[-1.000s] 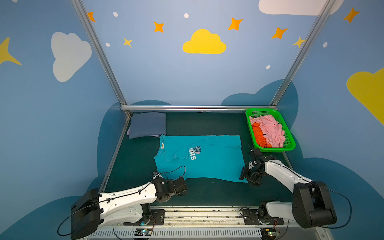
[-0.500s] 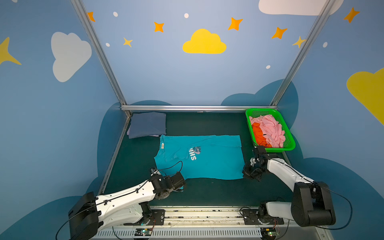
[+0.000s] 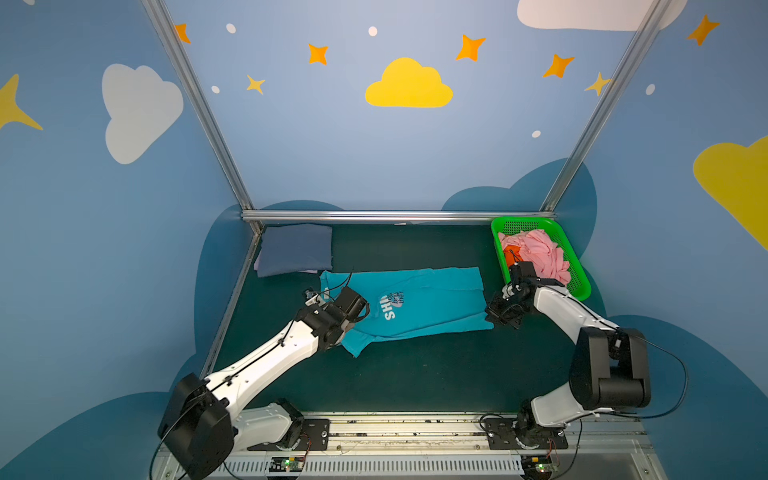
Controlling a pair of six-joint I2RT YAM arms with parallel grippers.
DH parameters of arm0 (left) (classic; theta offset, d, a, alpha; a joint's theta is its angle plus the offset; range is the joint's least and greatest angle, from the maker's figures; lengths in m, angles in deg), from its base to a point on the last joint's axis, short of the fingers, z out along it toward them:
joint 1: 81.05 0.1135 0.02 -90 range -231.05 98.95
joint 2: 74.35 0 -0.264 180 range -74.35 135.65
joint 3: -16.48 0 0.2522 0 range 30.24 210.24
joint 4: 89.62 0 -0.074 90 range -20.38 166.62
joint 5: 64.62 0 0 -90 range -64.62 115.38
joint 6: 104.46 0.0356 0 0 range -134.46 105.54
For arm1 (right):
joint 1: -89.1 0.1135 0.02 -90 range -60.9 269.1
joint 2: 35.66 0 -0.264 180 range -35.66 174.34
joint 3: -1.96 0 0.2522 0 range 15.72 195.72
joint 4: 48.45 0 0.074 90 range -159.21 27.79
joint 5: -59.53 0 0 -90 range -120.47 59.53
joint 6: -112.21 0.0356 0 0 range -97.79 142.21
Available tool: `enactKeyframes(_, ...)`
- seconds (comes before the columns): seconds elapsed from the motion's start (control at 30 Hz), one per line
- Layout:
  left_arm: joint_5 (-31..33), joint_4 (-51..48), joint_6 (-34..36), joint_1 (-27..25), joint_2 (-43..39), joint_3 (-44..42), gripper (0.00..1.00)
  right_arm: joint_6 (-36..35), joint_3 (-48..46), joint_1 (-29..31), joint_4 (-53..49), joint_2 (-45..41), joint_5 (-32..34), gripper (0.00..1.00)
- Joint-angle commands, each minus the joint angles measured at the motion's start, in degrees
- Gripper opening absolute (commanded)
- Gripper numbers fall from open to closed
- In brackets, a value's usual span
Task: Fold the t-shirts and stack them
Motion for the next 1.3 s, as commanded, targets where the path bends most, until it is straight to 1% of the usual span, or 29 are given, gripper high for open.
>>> enactKeyframes(0.0,-0.8,0.6,5.7,2.3,4.3,4.2,0.04,0.3,2.8,-0.6,0.8,2.5,1.1,0.0)
enactKeyframes(0.13,-0.9,-1.1,8.9,4.5,10.4,10.0,0.04,1.1,4.5,-0.9,2.0,5.4,1.0,0.0)
enactKeyframes(0.27,-1.9,-1.2,11.3,6.5,14.1,13.2,0.04,1.9,6.0,-0.9,2.9,7.2,0.9,0.0)
enactKeyframes(0.67,-3.3,-0.2,14.3,10.1,18.5,16.8,0.04,2.8,10.4,-0.6,3.4,10.3,1.3,0.0)
enactKeyframes(0.87,-4.1,-0.2,16.0,11.5,21.0,20.1,0.04,3.1,12.5,-0.4,2.7,10.8,1.5,0.0)
enactKeyframes(0.93,-4.3,-0.1,16.4,12.1,22.4,21.2,0.06,3.3,13.3,-0.2,2.5,10.9,1.6,0.07)
enactKeyframes(0.97,-4.6,0.0,16.7,12.5,23.4,21.9,0.11,3.3,13.7,-0.2,2.3,10.9,1.6,0.13)
enactKeyframes(1.03,-5.7,0.2,17.6,13.4,26.1,24.2,0.31,3.2,15.2,-0.1,1.5,11.0,1.8,0.28)
enactKeyframes(1.1,-6.1,-0.8,19.1,14.5,29.5,28.1,0.42,2.9,17.1,0.4,0.3,10.7,2.5,0.36)
enactKeyframes(1.17,-6.3,-2.8,20.5,15.5,33.4,33.8,0.42,2.5,18.7,1.1,-1.2,9.9,3.5,0.4)
enactKeyframes(1.27,-6.8,-7.3,22.5,16.4,37.7,43.4,0.41,1.4,21.1,3.1,-3.5,7.4,7.5,0.43)
